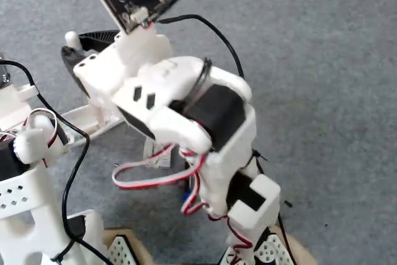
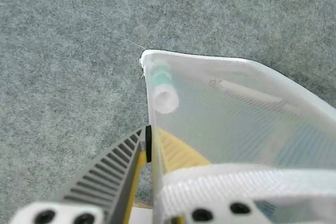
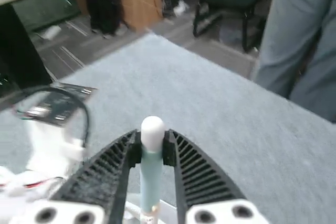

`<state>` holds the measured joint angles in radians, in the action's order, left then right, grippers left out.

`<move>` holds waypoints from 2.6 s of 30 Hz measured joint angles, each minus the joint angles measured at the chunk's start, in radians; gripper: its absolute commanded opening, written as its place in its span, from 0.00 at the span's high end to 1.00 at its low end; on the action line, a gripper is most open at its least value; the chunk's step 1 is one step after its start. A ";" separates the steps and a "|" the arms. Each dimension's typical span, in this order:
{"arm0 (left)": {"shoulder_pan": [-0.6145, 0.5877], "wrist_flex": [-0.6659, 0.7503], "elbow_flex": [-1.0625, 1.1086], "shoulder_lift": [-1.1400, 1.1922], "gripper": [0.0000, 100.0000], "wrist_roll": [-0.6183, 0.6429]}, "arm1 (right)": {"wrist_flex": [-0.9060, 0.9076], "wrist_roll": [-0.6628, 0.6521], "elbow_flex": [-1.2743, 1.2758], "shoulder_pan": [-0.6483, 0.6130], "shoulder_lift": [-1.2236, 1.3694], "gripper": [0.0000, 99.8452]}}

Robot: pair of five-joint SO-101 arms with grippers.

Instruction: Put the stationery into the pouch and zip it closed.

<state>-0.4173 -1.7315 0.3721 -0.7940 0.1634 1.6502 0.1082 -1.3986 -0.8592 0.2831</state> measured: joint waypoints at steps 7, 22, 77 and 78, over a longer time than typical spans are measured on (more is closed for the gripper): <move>0.000 0.000 0.000 0.000 0.97 0.000 | 0.037 0.000 0.000 0.008 0.008 0.99; 0.000 0.000 0.000 0.000 0.97 0.000 | 0.098 0.000 0.000 0.005 0.008 0.87; 0.000 0.000 0.000 0.000 0.97 0.000 | 0.035 0.000 0.999 0.652 0.017 0.72; 0.000 0.000 0.000 0.000 0.97 0.000 | 0.021 0.000 1.025 0.652 0.017 0.72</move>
<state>-0.4173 -1.7315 0.3721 -0.7940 0.1634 1.6717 0.1082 -0.3736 -0.2071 0.3000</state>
